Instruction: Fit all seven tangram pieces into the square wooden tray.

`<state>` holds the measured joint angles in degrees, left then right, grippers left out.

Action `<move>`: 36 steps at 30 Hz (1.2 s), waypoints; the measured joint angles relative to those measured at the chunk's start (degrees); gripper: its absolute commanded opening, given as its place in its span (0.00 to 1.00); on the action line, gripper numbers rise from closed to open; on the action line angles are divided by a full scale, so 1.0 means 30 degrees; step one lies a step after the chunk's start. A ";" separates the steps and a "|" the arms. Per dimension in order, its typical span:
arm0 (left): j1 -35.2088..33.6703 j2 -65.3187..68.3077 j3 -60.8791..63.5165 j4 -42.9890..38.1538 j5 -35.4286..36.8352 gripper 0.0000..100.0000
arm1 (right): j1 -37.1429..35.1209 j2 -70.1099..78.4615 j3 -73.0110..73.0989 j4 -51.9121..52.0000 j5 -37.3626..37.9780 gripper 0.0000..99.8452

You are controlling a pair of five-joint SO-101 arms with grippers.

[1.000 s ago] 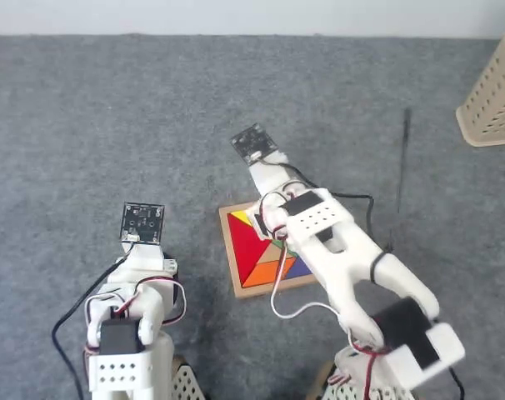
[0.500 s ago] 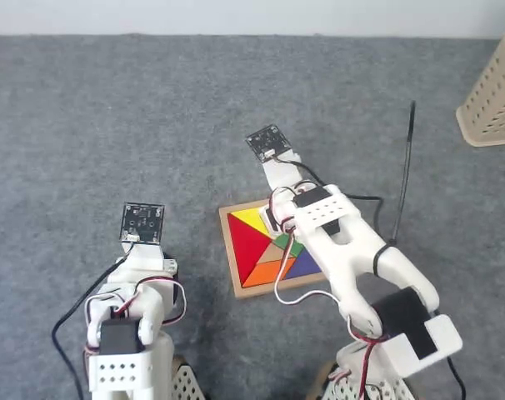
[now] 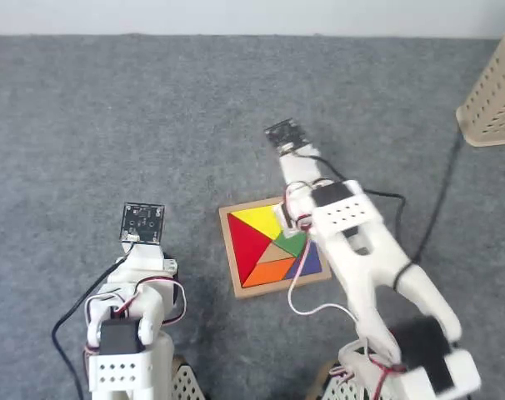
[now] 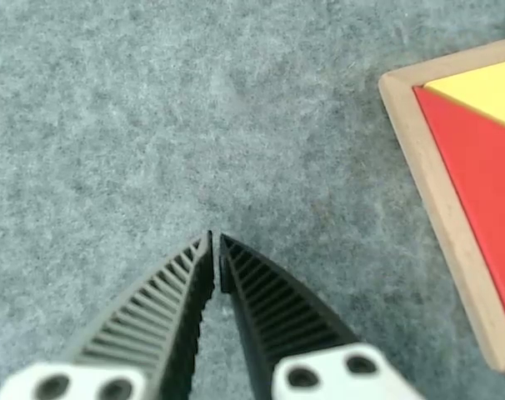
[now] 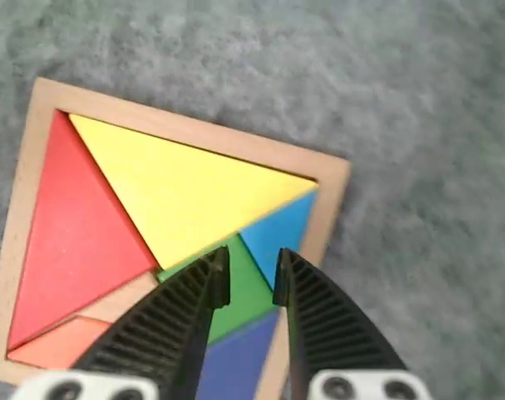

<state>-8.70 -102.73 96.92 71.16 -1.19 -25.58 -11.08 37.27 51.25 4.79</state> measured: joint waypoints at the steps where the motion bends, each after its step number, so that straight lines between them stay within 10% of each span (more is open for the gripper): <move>1: 0.0000 0.0000 0.0000 0.0000 0.0000 0.01 | 0.0264 -0.0498 0.0059 0.0293 0.0000 0.01; 24: 0.0000 0.0000 0.0000 0.0000 0.0000 0.01 | 0.3429 -2.3531 1.9282 0.0645 0.7619 0.01; 36: 0.0000 0.0000 0.0000 0.0000 0.0000 0.01 | 0.9348 -3.0535 1.9429 0.7121 0.7678 0.01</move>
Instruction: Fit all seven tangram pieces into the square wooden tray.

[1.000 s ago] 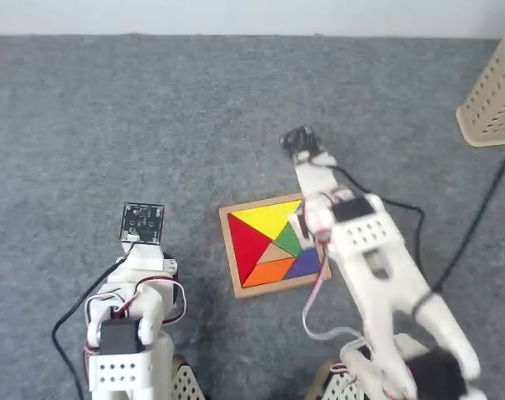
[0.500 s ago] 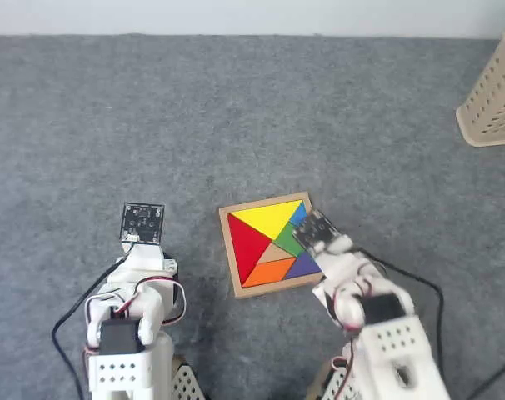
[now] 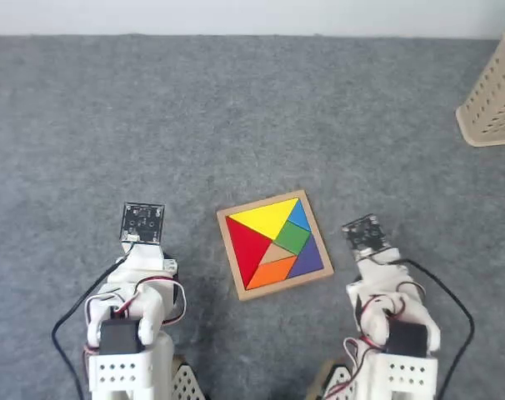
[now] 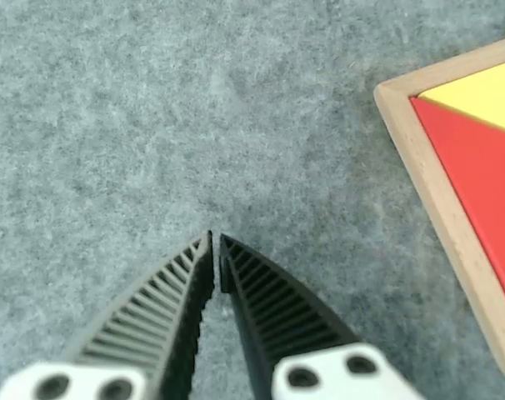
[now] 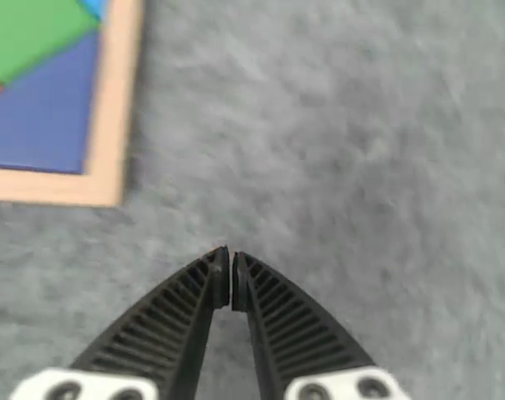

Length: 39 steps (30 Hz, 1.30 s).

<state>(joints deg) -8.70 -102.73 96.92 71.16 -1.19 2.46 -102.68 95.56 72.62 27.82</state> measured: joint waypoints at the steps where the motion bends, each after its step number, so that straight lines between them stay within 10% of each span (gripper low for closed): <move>1: 0.0000 0.0000 0.0000 0.0000 0.0000 0.01 | 0.0586 0.0000 0.0000 0.0000 0.0000 0.01; 39: 0.0000 0.0000 0.0000 0.0000 0.0000 0.01 | 0.1289 0.0000 0.0000 0.0000 0.0000 0.01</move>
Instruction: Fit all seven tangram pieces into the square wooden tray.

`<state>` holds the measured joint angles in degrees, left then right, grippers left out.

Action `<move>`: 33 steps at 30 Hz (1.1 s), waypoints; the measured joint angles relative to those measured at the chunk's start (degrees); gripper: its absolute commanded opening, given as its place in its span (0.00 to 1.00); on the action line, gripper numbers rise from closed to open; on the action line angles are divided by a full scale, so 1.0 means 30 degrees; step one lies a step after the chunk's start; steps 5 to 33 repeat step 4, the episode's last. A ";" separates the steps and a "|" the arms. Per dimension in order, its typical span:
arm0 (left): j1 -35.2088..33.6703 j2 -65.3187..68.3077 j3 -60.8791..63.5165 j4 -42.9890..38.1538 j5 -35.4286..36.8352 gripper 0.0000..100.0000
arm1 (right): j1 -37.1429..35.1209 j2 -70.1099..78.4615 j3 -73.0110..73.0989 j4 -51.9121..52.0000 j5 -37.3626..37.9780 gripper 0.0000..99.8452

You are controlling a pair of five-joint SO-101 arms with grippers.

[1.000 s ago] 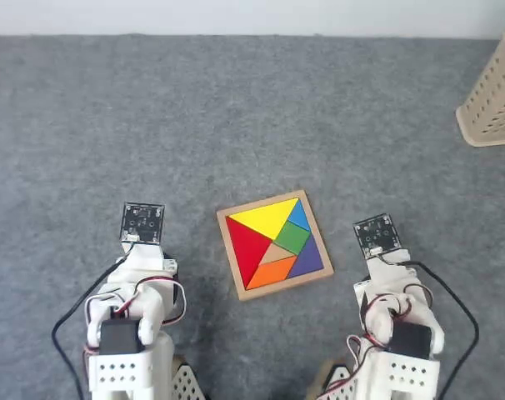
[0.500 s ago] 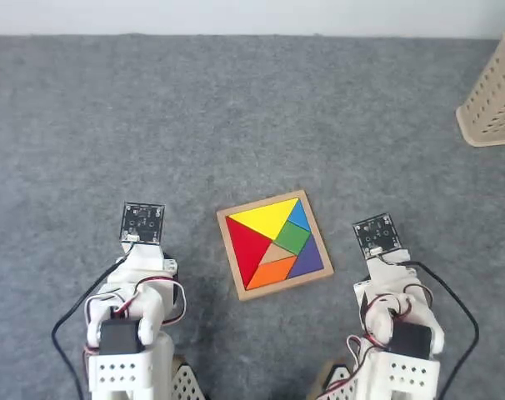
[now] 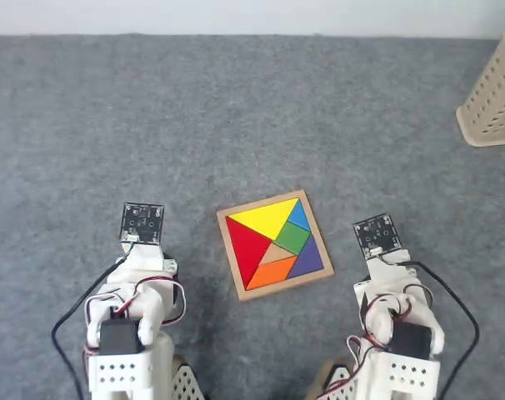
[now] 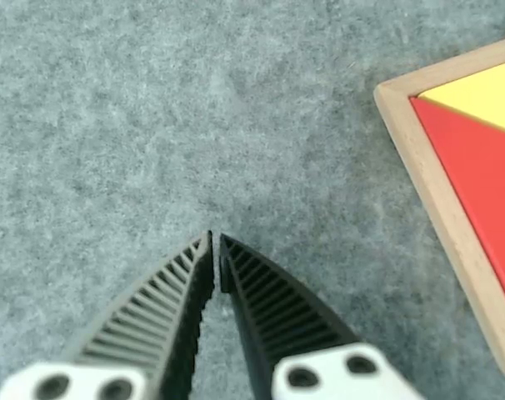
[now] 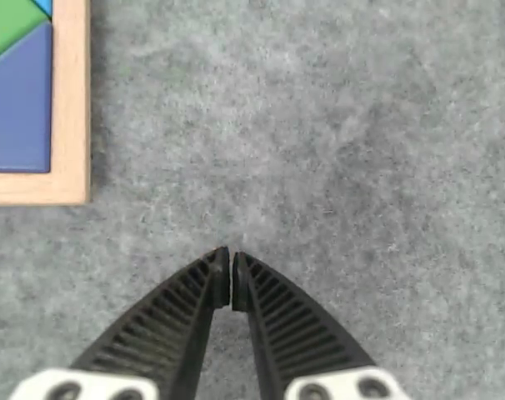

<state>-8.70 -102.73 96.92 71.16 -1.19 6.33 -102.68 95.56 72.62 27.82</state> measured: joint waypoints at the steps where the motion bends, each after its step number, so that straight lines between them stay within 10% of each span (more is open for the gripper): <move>1: 0.0000 0.0000 0.0000 0.0000 0.0000 0.01 | 0.0000 0.0000 0.0000 0.0000 0.0000 0.01; 33: 0.0000 0.0000 0.0000 0.0000 0.0000 0.01 | 0.0000 0.0000 0.0000 0.0000 0.0000 0.01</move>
